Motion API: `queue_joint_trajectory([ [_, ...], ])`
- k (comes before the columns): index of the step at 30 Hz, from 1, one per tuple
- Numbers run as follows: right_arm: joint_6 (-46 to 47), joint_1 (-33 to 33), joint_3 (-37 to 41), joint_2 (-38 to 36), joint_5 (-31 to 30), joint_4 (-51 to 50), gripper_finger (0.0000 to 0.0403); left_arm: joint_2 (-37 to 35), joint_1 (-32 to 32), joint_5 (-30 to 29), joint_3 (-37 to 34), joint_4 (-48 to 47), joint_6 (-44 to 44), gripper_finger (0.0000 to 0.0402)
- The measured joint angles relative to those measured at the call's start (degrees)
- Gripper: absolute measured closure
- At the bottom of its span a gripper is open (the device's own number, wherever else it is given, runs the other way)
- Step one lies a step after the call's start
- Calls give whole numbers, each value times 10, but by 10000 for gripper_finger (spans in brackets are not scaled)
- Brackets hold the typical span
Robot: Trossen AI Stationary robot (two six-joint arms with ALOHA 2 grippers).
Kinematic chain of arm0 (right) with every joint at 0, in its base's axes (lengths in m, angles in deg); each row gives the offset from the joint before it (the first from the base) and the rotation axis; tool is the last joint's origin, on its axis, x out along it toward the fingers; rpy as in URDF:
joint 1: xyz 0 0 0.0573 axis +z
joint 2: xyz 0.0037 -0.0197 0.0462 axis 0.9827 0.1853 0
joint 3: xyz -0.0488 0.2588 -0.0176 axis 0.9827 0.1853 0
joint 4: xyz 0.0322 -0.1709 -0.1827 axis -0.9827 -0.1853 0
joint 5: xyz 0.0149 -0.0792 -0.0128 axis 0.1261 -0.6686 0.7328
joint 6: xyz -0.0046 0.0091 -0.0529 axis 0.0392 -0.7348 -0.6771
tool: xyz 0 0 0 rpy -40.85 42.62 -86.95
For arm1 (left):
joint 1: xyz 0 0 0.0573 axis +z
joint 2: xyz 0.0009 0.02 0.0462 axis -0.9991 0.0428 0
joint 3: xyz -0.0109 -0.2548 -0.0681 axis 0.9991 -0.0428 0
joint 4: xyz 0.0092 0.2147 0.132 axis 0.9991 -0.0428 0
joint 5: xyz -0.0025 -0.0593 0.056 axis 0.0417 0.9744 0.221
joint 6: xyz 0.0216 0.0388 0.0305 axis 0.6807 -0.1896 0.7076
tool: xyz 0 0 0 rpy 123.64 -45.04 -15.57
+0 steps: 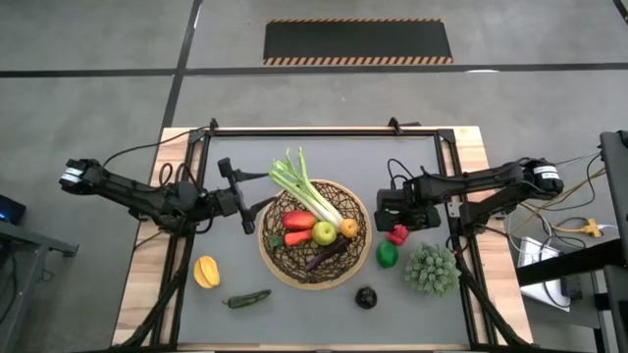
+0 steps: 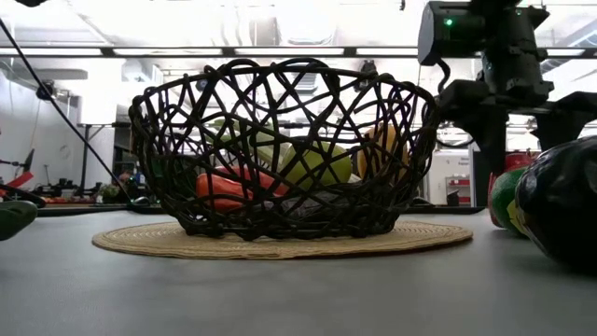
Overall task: Build produce basket
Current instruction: Put the red bell pepper into the wire basket
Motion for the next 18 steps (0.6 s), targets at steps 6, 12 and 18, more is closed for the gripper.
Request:
queue_joint_trajectory([
  [6, 2, 0, 7, -1, -2, 11, 118, 0, 0, 0, -1, 2, 0, 139],
  [12, -1, 0, 6, 0, -3, 14, 157, 0, 0, 0, -4, 15, 4, 139],
  [18, -15, 0, 7, -6, -9, 17, 158, 0, 0, 0, -5, 15, 5, 139],
])
